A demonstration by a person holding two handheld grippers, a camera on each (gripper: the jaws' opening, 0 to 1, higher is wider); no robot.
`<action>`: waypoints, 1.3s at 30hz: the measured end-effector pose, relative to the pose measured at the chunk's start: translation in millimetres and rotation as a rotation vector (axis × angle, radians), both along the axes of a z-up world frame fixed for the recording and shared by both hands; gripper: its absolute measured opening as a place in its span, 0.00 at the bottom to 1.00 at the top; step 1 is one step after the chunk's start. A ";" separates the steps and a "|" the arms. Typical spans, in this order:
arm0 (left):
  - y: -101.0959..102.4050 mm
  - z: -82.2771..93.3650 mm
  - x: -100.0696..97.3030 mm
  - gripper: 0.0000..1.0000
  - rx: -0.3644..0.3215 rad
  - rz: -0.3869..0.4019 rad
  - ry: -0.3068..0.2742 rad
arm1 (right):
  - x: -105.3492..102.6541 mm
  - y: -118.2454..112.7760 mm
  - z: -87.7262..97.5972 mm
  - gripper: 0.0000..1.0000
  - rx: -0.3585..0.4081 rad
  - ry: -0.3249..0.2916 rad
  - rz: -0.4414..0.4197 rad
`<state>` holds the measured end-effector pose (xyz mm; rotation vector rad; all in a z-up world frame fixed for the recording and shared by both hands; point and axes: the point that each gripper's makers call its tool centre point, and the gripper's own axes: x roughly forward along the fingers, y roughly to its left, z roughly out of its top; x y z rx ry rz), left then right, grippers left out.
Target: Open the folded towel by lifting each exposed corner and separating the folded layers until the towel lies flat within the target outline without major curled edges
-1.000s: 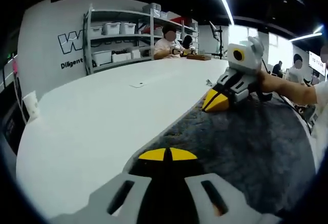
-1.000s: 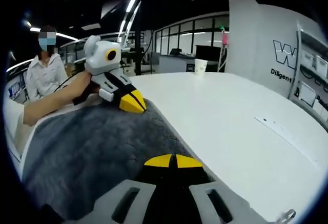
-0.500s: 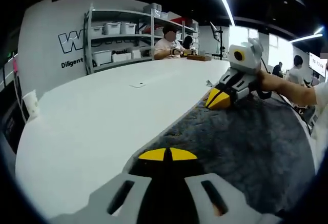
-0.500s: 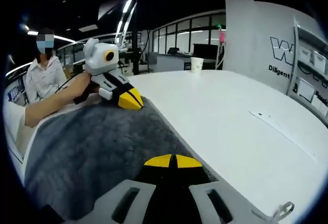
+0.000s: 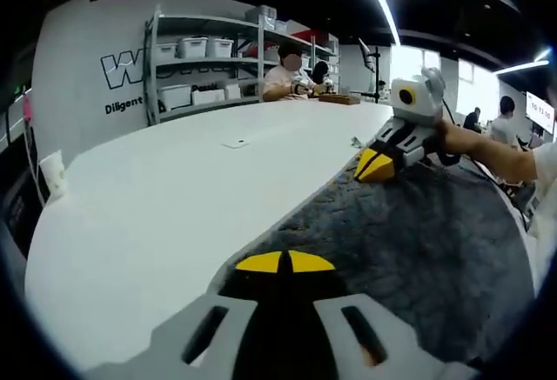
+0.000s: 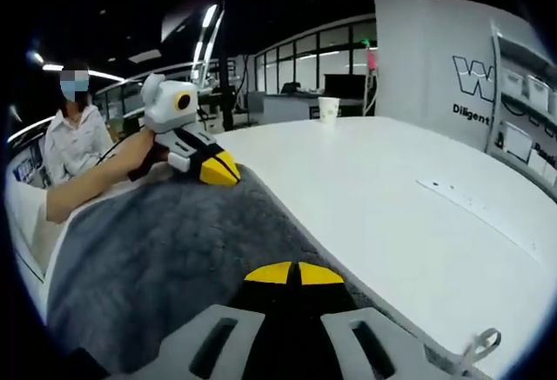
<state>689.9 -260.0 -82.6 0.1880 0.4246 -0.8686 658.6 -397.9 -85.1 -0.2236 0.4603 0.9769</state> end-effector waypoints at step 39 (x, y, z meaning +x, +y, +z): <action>-1.2 -1.0 1.3 0.00 -0.011 0.003 0.002 | 15.7 -52.6 -1.6 0.00 0.005 0.009 -0.050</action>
